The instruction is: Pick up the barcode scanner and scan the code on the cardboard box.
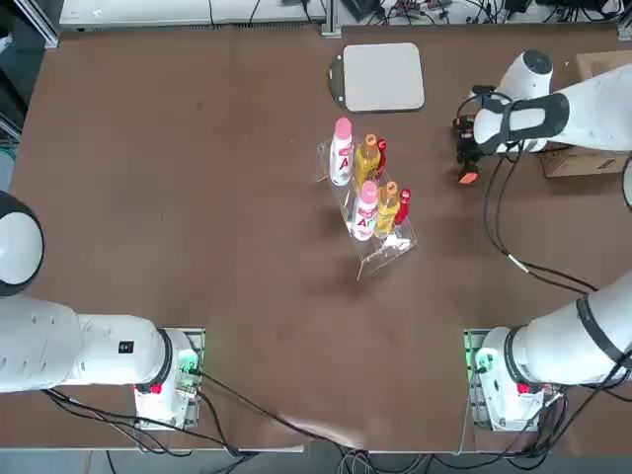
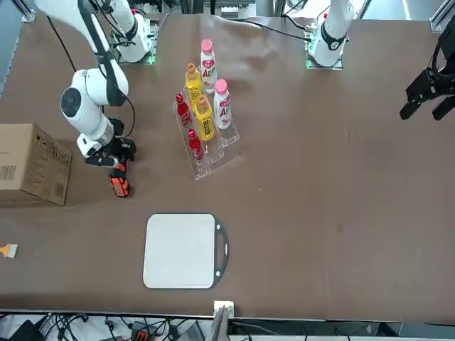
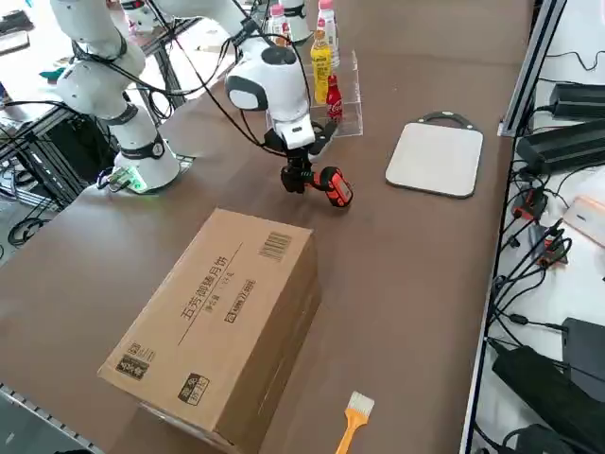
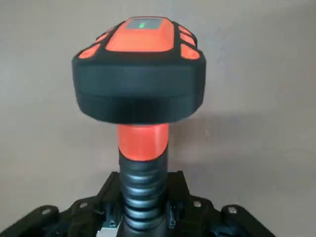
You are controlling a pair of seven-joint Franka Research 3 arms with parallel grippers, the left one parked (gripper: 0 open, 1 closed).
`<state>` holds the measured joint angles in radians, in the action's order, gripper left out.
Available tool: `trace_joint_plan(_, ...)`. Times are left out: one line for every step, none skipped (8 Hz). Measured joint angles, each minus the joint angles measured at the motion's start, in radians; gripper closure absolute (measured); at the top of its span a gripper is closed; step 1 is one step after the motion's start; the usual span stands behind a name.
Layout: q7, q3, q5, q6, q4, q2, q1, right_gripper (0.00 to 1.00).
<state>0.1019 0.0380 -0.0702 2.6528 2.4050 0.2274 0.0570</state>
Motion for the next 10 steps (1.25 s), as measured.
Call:
trace_joint_plan(-0.007, 0.0, 0.0, 0.001, 0.0, 0.006, 0.0, 0.57)
trace_joint_plan(-0.012, 0.0, 0.0, 0.001, 0.0, 0.012, 0.0, 0.57)
trace_joint_plan(-0.015, 0.0, 0.0, 0.001, 0.0, 0.017, 0.0, 0.57)
trace_joint_plan(-0.018, 0.0, 0.0, 0.002, 0.0, 0.018, 0.0, 0.55)
trace_joint_plan(-0.02, 0.0, 0.0, 0.003, 0.0, 0.018, 0.0, 0.53)
trace_joint_plan(-0.021, 0.0, 0.0, 0.005, -0.001, 0.017, 0.0, 0.43)
trace_joint_plan(-0.022, 0.0, 0.0, 0.009, -0.007, 0.014, 0.0, 0.27)
trace_joint_plan(-0.023, 0.0, 0.0, 0.014, -0.02, 0.003, 0.0, 0.1)
trace_joint_plan(-0.023, 0.0, 0.0, 0.013, -0.041, -0.026, 0.0, 0.0)
trace_joint_plan(-0.023, 0.0, 0.0, -0.015, -0.065, -0.075, 0.0, 0.0)
